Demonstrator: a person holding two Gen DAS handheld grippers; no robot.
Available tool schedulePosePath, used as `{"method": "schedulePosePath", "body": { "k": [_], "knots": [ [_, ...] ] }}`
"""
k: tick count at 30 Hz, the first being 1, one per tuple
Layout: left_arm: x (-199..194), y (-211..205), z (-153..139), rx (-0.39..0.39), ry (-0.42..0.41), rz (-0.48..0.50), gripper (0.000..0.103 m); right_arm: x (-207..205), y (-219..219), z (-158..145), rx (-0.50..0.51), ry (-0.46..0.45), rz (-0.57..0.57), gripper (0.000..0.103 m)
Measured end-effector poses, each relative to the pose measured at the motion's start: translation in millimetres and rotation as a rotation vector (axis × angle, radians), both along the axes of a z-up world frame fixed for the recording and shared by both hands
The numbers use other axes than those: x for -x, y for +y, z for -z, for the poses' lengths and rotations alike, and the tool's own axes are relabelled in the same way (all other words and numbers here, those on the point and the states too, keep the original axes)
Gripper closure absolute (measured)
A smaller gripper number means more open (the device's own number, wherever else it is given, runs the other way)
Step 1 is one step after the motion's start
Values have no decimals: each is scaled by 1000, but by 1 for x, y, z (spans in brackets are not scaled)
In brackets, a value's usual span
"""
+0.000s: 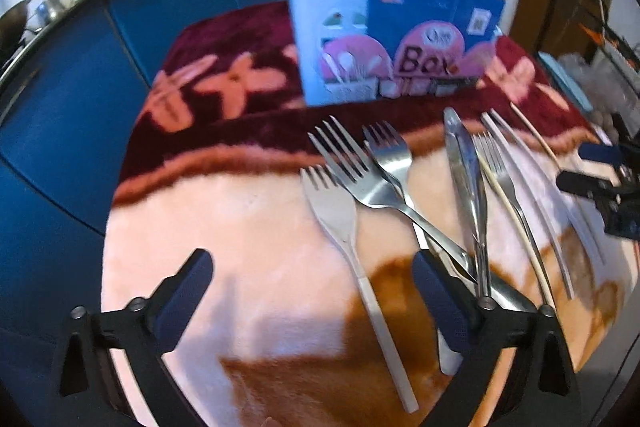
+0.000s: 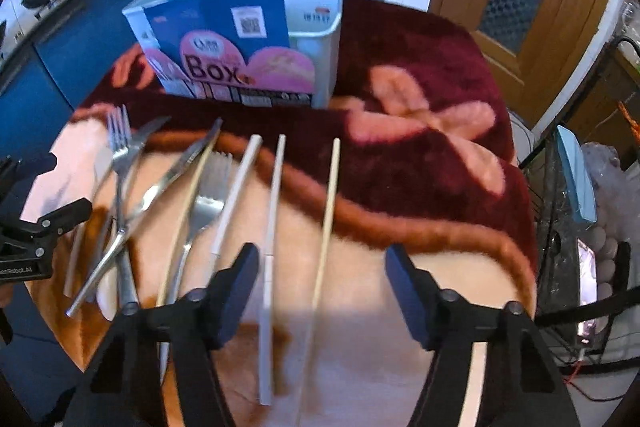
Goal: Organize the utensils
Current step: 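Grasp a white-handled fork with the left tool while the right grasps a wooden chopstick, then lift the fork with the left tool while the right lifts the chopstick toward the holder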
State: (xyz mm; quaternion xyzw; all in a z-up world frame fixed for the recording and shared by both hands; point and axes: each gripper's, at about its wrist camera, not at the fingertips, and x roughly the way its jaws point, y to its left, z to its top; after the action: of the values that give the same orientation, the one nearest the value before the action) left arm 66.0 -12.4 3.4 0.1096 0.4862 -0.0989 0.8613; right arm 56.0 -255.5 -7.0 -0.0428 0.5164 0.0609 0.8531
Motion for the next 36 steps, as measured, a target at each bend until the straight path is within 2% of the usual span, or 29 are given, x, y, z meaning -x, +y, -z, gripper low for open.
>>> {"method": "schedulePosePath", "body": {
  "k": [1,2,3,5,6,8,16,19,21,22,24,26,30,34,36],
  "knots": [
    [-2,-2,1,3,27,9,14,-3,-1,1,3,16,-2,45],
    [-4,-3,3,11,62,13,22,-6,-2,2,0,41,-5,50],
    [-7,-3,5,19,91,12,30,-9,-3,4,-4,62,-8,52],
    [-13,-1,13,61,186,0,39,-14,-6,7,-18,99,-11,58],
    [-15,-1,15,72,206,-5,40,-17,-6,9,-24,115,-12,59],
    [-16,-3,15,55,197,11,41,-19,-6,12,-28,133,-20,61],
    [-25,-7,17,24,260,25,42,-26,-10,12,-29,151,-36,65],
    [-30,-11,15,16,273,37,49,-28,-5,11,2,148,-51,70],
    [-33,-12,14,28,282,34,61,-26,3,12,22,140,-58,80],
    [-35,-12,13,40,287,32,65,-26,4,12,28,135,-61,92],
    [-38,-13,12,67,291,29,81,-26,6,11,17,132,-59,97],
    [-40,-10,10,104,289,27,90,-22,9,11,14,115,-57,97],
    [-34,0,8,160,246,16,94,-12,8,2,-49,47,-49,97],
    [-13,9,-2,169,87,44,97,7,12,-12,-76,-89,-62,97],
    [-5,13,-6,205,52,43,97,18,11,-21,-114,-163,-57,97]
  ]
}}
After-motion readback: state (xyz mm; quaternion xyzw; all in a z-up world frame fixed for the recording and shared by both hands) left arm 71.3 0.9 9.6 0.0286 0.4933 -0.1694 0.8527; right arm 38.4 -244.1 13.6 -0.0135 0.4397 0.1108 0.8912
